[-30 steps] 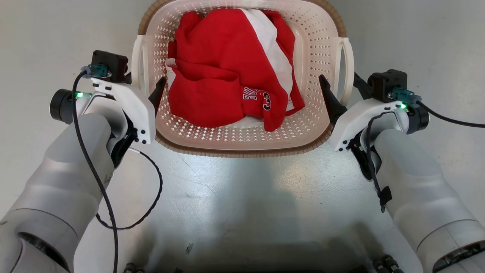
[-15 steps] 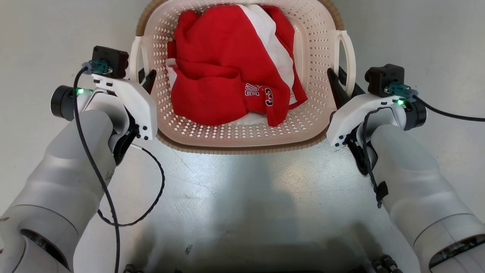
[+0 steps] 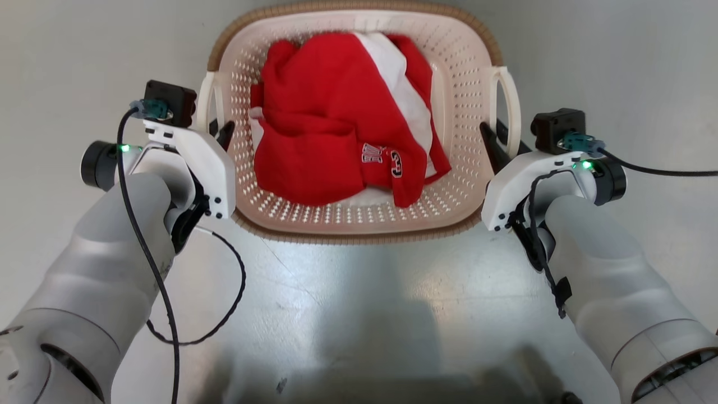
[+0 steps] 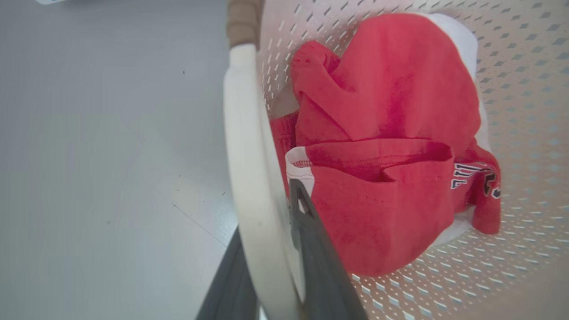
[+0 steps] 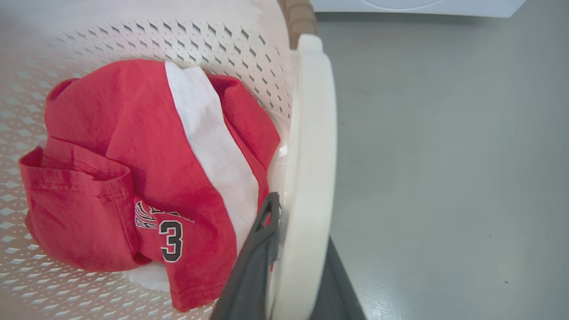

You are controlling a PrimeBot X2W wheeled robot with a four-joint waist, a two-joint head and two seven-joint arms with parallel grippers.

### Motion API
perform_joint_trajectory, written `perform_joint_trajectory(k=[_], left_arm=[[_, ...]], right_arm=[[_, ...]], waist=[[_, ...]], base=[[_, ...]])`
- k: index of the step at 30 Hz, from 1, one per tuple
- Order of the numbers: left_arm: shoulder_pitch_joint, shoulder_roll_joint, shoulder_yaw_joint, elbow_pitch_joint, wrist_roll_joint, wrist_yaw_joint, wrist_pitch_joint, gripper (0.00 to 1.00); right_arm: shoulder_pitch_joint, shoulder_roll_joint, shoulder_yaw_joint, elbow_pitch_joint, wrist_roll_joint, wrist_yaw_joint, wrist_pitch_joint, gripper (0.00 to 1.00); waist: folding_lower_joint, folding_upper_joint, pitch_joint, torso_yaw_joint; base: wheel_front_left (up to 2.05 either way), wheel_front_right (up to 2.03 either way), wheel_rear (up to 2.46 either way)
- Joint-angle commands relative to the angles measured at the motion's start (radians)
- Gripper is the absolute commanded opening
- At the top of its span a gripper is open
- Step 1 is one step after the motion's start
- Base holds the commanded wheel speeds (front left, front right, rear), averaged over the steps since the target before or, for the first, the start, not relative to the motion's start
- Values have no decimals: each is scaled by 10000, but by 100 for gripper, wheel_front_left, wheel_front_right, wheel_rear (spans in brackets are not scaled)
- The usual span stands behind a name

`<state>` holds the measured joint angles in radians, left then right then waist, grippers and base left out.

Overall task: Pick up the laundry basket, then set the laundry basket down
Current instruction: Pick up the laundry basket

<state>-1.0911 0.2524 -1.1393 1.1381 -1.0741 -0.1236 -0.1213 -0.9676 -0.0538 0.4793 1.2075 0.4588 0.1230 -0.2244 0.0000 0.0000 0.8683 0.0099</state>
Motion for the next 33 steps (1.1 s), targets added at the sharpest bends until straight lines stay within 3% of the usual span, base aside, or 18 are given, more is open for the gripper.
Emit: perform_joint_trajectory(k=[1,19,33], left_arm=[[103,469,77,66,-86,-71,-4,0],[2243,427,-769,-310,-1047,-71,1663,0],[3699,612,-1169,-936,-1528,-71,2723,0]], right_arm=[[485,36,352,60,-47,77,227,0],[2072,36,2008,-233,1345,77,2784,0],[3104,36,3027,-385,2262,77,3906,0]], waist=[[0,0,-269,26],[0,0,-4379,-174],[0,0,-7283,-624]], base=[[0,0,0],[0,0,0],[0,0,0]])
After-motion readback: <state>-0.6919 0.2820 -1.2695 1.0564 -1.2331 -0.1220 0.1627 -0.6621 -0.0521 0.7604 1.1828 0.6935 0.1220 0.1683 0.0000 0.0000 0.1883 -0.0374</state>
